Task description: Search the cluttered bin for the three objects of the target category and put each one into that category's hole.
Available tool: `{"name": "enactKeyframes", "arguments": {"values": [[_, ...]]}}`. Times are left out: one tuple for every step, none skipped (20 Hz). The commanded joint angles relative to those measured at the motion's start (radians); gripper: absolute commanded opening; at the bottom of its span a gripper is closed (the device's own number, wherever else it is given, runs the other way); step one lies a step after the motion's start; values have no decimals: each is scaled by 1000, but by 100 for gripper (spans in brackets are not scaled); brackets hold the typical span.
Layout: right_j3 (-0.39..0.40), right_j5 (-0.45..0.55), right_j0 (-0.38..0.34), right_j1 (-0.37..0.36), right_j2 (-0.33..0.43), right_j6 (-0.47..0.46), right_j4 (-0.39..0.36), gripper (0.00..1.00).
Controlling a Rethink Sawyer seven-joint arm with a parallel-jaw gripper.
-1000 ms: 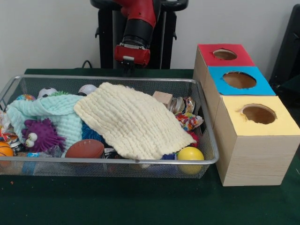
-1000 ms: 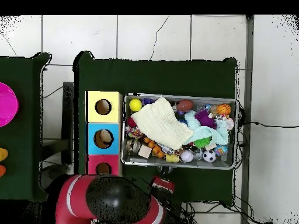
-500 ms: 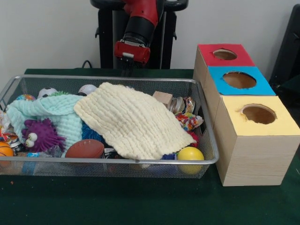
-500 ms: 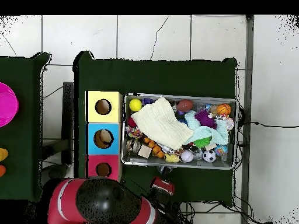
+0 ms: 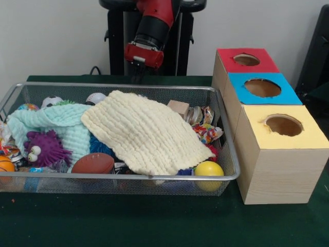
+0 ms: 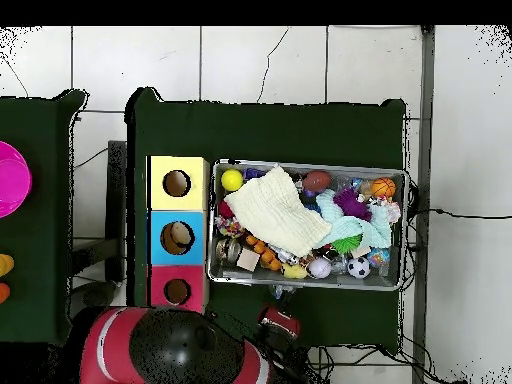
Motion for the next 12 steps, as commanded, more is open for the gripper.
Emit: {"name": "enactKeyframes", "arguments": {"values": [[-31, 337, -98, -51, 140, 84, -144, 0], [-32, 384, -109, -69, 146, 78, -168, 0], [-38, 425, -125, -78, 156, 78, -190, 0], [-44, 470, -145, -87, 168, 79, -217, 0], [-49, 490, -152, -93, 172, 80, -229, 0], [-51, 505, -157, -99, 174, 81, -239, 0], [-53, 517, -159, -104, 175, 82, -246, 0], [-55, 528, -160, -108, 176, 83, -253, 0], [-56, 544, -167, -112, 182, 86, -261, 0], [-57, 561, -174, -117, 189, 90, -269, 0], [-58, 573, -178, -121, 194, 94, -274, 0], [-58, 590, -184, -128, 199, 97, -280, 0]]}}
